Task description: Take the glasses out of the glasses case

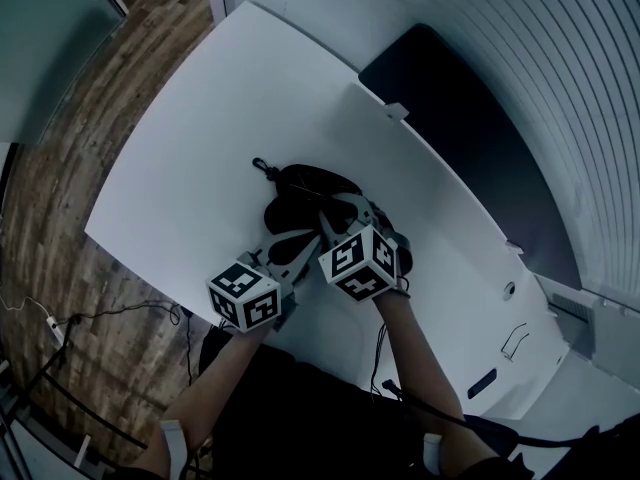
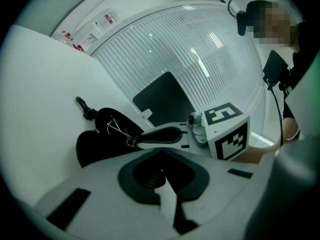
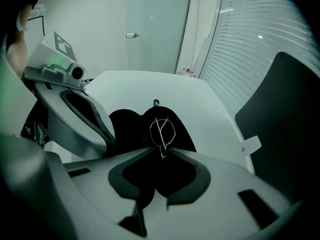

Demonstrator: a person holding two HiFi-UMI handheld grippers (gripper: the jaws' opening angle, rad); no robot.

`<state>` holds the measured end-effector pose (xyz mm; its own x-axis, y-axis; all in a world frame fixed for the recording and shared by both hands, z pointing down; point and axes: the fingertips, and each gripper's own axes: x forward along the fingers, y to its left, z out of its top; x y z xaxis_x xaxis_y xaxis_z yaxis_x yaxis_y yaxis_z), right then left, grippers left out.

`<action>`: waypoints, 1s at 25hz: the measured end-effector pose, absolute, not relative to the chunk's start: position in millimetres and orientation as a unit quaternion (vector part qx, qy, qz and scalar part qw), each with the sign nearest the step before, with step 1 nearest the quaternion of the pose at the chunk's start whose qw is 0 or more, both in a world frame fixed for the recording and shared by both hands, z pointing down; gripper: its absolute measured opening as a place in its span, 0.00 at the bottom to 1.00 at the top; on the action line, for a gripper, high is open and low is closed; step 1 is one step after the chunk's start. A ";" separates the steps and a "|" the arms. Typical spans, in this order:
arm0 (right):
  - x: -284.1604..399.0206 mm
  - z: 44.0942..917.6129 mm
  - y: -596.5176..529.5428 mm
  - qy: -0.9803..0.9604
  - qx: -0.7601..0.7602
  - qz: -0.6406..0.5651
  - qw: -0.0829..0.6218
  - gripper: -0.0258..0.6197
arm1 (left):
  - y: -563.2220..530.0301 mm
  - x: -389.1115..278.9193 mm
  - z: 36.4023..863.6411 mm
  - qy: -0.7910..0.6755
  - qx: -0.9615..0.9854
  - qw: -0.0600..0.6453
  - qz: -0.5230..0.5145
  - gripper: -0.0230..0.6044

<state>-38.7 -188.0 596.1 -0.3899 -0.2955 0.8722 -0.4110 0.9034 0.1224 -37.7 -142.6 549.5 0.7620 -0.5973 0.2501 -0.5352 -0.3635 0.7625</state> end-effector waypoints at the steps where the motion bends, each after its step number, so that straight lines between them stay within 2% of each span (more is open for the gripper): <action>1: -38.6 596.4 -188.8 -0.831 0.213 0.060 0.511 0.15 | -142.1 -37.5 550.3 -0.343 0.825 0.448 -0.034 0.05; 7: -38.7 598.7 -193.6 -0.821 0.201 0.079 0.529 0.15 | -141.2 -37.5 551.9 -0.342 0.822 0.454 -0.037 0.05; 11: -37.1 600.0 -197.1 -0.808 0.182 0.038 0.558 0.09 | -141.1 -36.9 552.4 -0.341 0.821 0.456 -0.041 0.05; 15: -36.8 601.5 -194.7 -0.800 0.162 -0.001 0.578 0.07 | -141.0 -37.4 552.2 -0.340 0.820 0.459 -0.043 0.05; 25: -35.3 595.5 -194.8 -0.808 0.174 0.005 0.564 0.06 | -142.4 -37.6 551.6 -0.342 0.819 0.459 -0.045 0.05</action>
